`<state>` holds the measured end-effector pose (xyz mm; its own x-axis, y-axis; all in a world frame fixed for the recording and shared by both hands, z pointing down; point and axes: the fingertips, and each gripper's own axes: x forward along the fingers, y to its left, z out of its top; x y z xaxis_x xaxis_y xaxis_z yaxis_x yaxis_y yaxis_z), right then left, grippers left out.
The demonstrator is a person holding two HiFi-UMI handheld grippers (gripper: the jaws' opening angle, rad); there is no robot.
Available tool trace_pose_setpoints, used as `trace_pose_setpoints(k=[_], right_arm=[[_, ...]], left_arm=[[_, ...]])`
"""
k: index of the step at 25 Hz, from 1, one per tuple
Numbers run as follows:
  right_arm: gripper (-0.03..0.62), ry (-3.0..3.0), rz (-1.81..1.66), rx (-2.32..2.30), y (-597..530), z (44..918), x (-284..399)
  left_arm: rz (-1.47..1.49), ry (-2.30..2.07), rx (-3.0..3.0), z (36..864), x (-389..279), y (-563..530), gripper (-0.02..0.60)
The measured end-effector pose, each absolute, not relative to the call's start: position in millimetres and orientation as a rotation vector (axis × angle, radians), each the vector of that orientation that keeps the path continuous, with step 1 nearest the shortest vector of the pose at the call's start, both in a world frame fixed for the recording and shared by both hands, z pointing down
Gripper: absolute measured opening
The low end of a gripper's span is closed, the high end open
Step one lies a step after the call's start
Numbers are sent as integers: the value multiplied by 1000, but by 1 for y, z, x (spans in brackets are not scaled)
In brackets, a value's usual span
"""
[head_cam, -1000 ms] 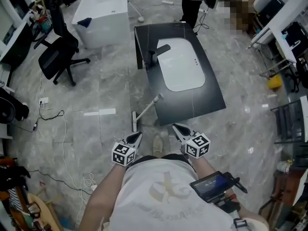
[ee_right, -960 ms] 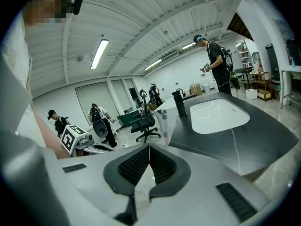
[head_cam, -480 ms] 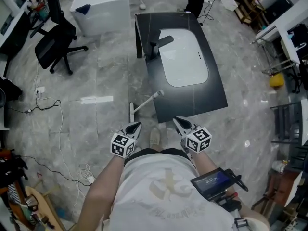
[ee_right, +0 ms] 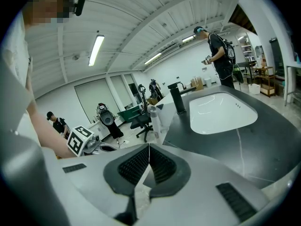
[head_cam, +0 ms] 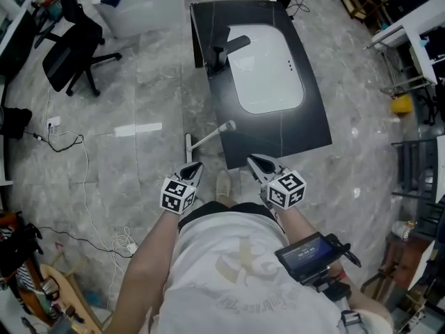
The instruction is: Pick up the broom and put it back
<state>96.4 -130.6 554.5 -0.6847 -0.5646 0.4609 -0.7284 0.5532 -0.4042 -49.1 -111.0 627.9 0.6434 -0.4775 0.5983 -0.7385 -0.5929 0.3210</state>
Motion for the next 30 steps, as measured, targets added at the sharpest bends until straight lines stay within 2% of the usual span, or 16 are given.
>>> trace_pose_setpoints(k=[17, 22, 30], right_arm=[[18, -2489, 817, 1115, -132, 558, 119], [18, -2468, 821, 1149, -133, 558, 132], [18, -2436, 832, 1169, -136, 561, 153]], left_arm=[[904, -738, 2415, 675, -34, -149, 14], [996, -659, 2412, 695, -29, -158, 74], [1148, -599, 2401, 727, -24, -176, 124]])
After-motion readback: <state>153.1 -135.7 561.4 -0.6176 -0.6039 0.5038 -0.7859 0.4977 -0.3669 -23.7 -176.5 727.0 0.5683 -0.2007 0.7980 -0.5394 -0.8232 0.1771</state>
